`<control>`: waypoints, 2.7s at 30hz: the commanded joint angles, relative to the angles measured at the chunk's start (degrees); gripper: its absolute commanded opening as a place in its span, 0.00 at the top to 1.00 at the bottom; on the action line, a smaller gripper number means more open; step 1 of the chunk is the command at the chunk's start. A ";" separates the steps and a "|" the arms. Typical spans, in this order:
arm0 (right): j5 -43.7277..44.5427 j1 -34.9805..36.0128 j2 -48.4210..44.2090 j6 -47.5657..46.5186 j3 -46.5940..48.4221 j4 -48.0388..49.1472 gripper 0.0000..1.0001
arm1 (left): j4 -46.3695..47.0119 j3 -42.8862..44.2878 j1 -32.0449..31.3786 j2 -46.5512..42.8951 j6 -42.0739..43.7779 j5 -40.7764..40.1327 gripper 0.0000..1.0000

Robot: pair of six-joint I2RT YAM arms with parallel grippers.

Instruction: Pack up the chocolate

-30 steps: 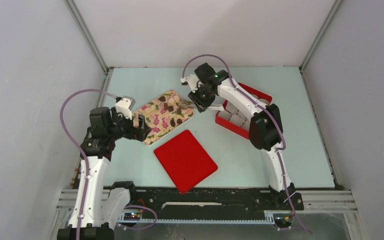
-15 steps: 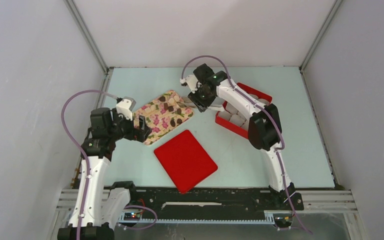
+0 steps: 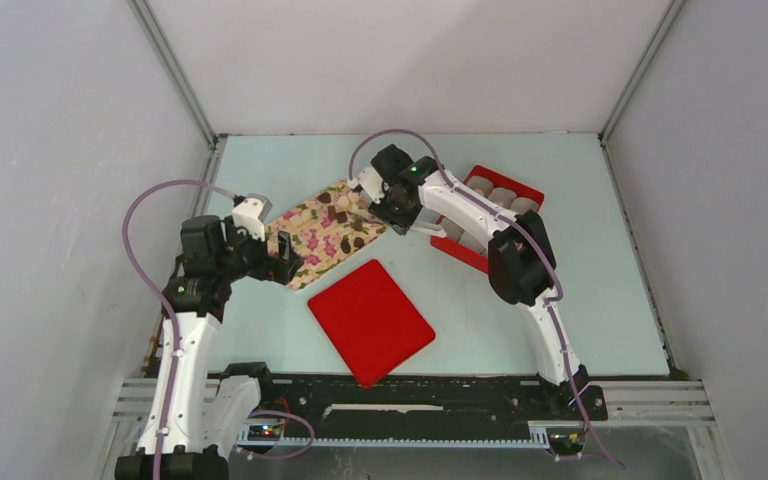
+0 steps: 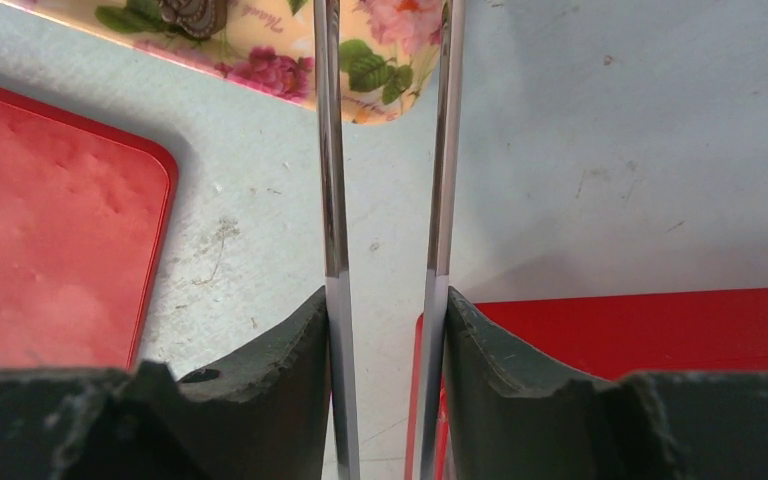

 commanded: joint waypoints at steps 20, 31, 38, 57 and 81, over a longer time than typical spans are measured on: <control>-6.39 -4.77 -19.73 1.97 -3.40 -4.05 0.77 | 2.21 -1.21 0.51 0.31 0.00 2.16 0.00; -5.01 -20.09 -34.26 1.82 -22.22 -2.61 0.77 | 2.68 -0.41 0.53 2.52 -1.05 3.41 0.00; 1.45 -30.80 -41.01 1.76 -33.39 -0.93 0.76 | 3.08 0.36 -0.14 5.42 -1.70 4.33 0.00; 4.82 -38.61 -33.63 -0.30 -33.67 2.87 0.74 | 1.70 2.08 -2.23 8.45 -0.41 2.33 0.00; 3.26 -35.13 -35.46 0.87 -30.70 4.28 0.58 | 1.44 1.62 -2.23 7.32 0.32 1.76 0.00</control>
